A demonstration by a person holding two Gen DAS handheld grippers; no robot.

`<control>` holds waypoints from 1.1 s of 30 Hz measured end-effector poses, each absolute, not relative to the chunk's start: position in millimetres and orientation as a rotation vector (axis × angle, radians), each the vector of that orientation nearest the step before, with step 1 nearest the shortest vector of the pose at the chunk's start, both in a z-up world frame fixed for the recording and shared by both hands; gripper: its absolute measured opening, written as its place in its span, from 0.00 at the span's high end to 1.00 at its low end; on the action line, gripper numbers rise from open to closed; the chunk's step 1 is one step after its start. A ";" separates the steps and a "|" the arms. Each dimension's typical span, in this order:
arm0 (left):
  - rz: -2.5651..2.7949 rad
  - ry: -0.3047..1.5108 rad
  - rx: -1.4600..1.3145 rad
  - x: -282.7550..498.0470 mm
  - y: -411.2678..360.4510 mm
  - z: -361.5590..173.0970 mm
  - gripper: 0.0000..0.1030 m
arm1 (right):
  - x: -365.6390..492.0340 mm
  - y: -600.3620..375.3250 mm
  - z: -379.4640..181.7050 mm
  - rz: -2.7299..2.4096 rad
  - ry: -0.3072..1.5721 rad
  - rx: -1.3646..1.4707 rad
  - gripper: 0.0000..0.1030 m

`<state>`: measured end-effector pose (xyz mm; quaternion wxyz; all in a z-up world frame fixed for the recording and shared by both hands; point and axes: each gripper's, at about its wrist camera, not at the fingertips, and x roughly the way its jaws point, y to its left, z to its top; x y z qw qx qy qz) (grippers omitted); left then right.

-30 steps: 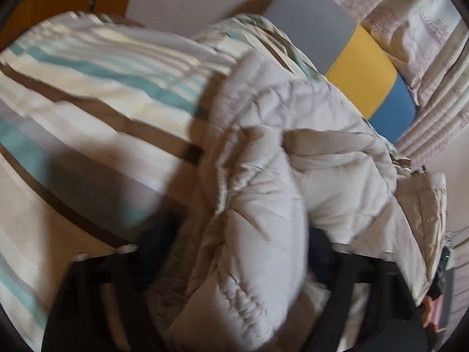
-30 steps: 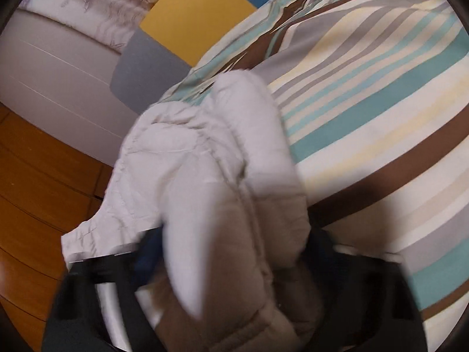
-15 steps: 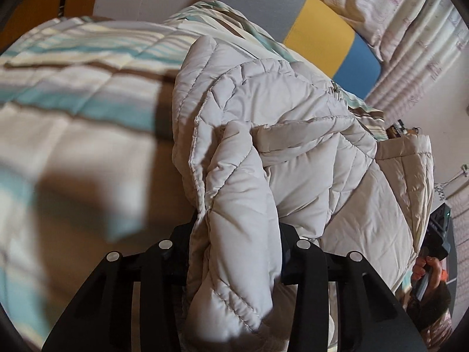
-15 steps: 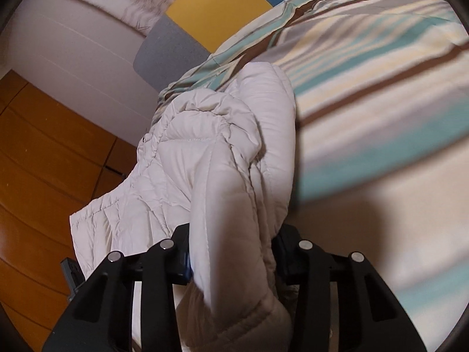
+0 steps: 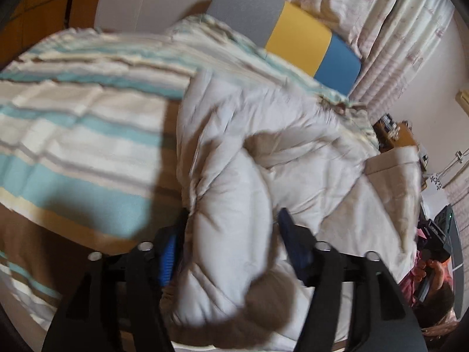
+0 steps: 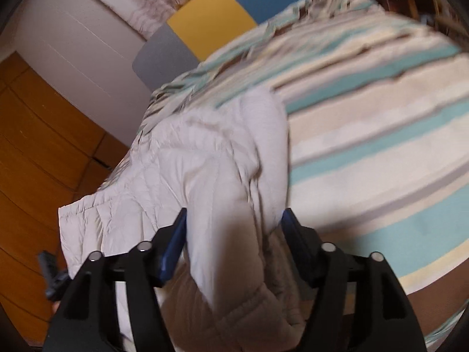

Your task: Fold large clothes

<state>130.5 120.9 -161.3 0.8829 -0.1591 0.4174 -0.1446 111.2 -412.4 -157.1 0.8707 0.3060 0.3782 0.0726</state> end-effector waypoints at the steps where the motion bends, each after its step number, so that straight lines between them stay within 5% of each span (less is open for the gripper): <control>1: -0.289 0.838 -0.329 130.7 124.0 -153.0 0.25 | 113.9 -412.8 -147.4 0.131 0.762 0.612 0.24; 10: -0.312 0.908 -0.253 179.4 97.8 -163.4 0.20 | 173.1 -373.1 -143.2 0.174 0.850 0.433 0.20; 13: -0.299 0.900 -0.255 176.3 94.7 -164.9 0.41 | 174.9 -358.7 -152.3 0.205 0.883 0.381 0.53; 15: -0.287 0.874 -0.268 170.0 99.8 -155.8 0.72 | 170.5 -353.0 -150.9 0.237 0.871 0.380 0.75; 17: -0.299 0.853 -0.309 165.4 107.9 -146.5 0.80 | 160.9 -353.2 -143.5 0.239 0.848 0.350 0.81; 33: -0.158 0.448 -0.358 177.1 113.5 -59.5 0.87 | 153.1 -364.9 -50.9 0.082 0.509 0.296 0.84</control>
